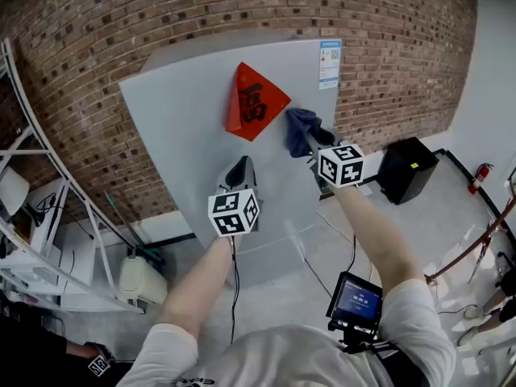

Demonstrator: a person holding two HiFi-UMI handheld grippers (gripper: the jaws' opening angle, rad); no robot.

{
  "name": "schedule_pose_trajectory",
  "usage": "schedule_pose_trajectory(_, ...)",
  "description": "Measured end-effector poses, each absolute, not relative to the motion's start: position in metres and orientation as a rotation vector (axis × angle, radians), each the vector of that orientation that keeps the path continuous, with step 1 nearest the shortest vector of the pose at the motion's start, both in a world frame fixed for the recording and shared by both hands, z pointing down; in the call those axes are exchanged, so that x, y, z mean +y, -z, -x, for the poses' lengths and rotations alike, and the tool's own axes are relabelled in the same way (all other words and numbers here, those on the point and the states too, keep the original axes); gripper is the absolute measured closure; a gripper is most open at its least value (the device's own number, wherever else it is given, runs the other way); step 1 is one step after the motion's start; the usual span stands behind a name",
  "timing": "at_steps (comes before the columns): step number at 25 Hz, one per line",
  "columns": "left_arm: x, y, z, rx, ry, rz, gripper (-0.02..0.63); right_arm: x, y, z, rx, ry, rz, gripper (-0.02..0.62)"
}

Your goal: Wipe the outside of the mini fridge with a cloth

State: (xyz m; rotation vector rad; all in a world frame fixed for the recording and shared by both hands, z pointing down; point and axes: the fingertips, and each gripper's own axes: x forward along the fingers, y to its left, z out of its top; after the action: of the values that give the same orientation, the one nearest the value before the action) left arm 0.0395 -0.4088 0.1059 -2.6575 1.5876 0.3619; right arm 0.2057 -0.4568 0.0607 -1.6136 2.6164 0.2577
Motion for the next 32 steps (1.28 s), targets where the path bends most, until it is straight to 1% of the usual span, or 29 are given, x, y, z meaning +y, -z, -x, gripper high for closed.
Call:
schedule_pose_trajectory(7,-0.418,-0.112,-0.067,1.581,-0.351,2.671,0.603,-0.478,-0.07,-0.294,2.479,-0.169,1.777,0.537)
schedule_pose_trajectory(10,-0.421,-0.117,-0.071,1.587,-0.339,2.672,0.603,-0.481,-0.074,-0.306,2.462,-0.151,1.794,0.537)
schedule_pose_trajectory(13,-0.42,-0.12,-0.065,1.604,-0.342,2.666,0.603,-0.475,-0.074,-0.297,2.467,-0.167,1.77,0.537)
schedule_pose_trajectory(16,-0.414,-0.121,-0.051,1.617,-0.34,2.644,0.603,-0.461,-0.075,-0.27,2.512,-0.208,1.707,0.537)
schedule_pose_trajectory(19,-0.405,-0.125,-0.026,1.643,-0.33,2.615,0.603,-0.442,-0.08,-0.228,2.576,-0.24,1.61,0.537)
schedule_pose_trajectory(32,-0.351,-0.167,0.149,1.966,-0.237,2.444,0.603,-0.389,-0.138,0.02,2.892,-0.222,1.14,0.537)
